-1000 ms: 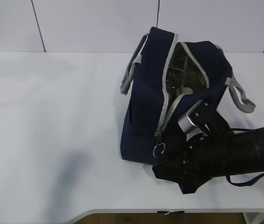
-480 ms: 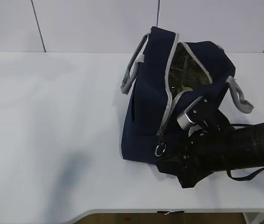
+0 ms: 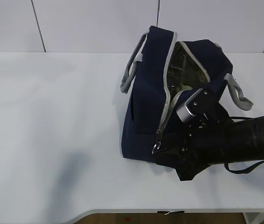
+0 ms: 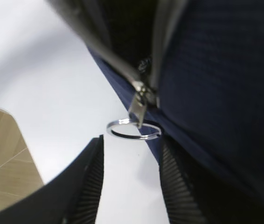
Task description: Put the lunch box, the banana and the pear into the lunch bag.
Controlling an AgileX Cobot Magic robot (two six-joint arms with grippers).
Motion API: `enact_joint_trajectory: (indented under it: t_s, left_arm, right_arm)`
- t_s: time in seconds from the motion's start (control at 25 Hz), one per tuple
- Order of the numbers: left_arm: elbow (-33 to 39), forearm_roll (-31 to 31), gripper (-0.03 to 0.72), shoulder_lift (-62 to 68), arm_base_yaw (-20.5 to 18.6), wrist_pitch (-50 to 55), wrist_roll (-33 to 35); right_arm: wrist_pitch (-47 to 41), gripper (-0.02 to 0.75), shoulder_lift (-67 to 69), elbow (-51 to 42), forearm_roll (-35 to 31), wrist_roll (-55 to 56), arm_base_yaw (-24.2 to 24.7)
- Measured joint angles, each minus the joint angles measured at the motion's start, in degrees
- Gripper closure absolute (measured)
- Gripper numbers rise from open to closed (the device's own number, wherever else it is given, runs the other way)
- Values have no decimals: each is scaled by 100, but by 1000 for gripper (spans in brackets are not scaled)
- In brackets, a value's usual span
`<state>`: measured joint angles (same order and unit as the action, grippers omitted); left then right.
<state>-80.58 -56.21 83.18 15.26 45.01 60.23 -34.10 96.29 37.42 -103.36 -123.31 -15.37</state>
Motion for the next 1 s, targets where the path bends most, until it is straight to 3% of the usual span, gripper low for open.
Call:
enact_joint_trajectory:
  t_s: [0.68,1.0]
  left_arm:
    - [0,0,361,49,0,13,0]
    - [0,0,361,49,0,26,0]
  right_arm:
    - [-444,413,191,27,-4,-48,0]
    - [-291,575,191,27,-4,-263,0]
